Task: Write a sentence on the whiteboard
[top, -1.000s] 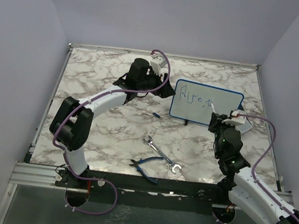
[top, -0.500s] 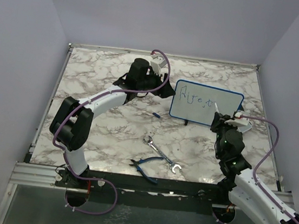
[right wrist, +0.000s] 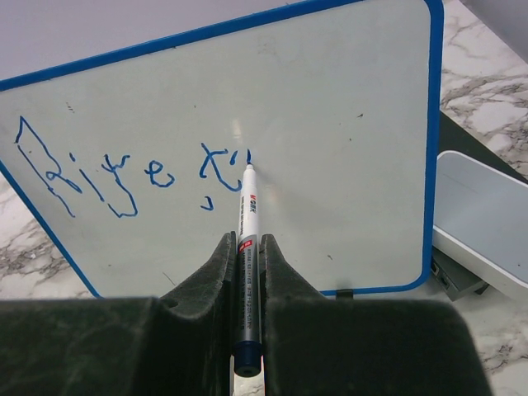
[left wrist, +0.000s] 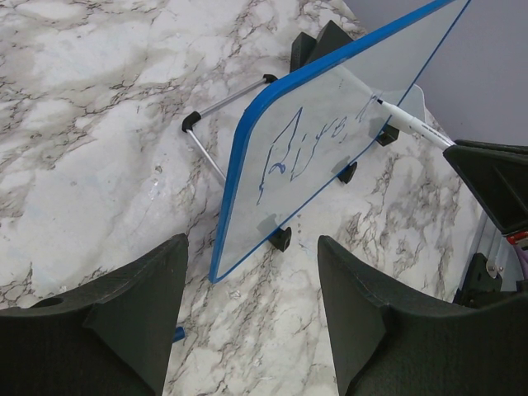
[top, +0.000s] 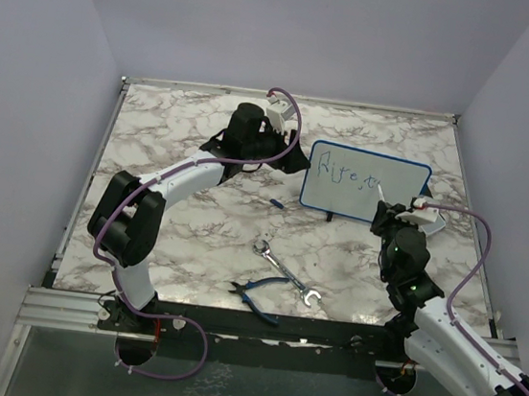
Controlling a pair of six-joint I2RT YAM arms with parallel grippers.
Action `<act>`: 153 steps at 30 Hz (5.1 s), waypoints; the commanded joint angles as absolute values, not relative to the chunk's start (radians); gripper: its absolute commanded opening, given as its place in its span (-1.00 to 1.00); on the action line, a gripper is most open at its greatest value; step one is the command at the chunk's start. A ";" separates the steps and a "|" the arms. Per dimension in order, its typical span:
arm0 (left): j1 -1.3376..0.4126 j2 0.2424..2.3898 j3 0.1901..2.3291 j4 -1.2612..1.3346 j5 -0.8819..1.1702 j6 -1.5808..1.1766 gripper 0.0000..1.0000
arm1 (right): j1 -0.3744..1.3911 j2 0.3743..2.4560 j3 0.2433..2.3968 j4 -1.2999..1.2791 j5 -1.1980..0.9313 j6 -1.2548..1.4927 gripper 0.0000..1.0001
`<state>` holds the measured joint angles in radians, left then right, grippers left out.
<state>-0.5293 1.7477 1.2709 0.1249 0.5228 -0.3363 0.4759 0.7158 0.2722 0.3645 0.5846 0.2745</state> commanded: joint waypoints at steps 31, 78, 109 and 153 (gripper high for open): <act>-0.529 1.723 1.274 0.118 0.548 -0.334 0.30 | 0.471 0.679 0.256 0.345 0.621 0.288 -0.99; -0.531 1.706 1.270 0.119 0.558 -0.342 0.30 | 0.469 0.575 0.221 0.391 0.627 0.264 -0.99; -0.531 1.697 1.268 0.119 0.559 -0.341 0.30 | 0.410 0.712 0.229 0.460 0.606 0.268 -0.99; -0.531 1.691 1.270 0.120 0.563 -0.345 0.30 | 0.410 0.585 0.203 0.393 0.638 0.281 -0.99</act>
<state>-0.5297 1.7237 1.2709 0.1246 0.5354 -0.3401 0.4168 0.5606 0.2081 0.3466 0.6128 0.3054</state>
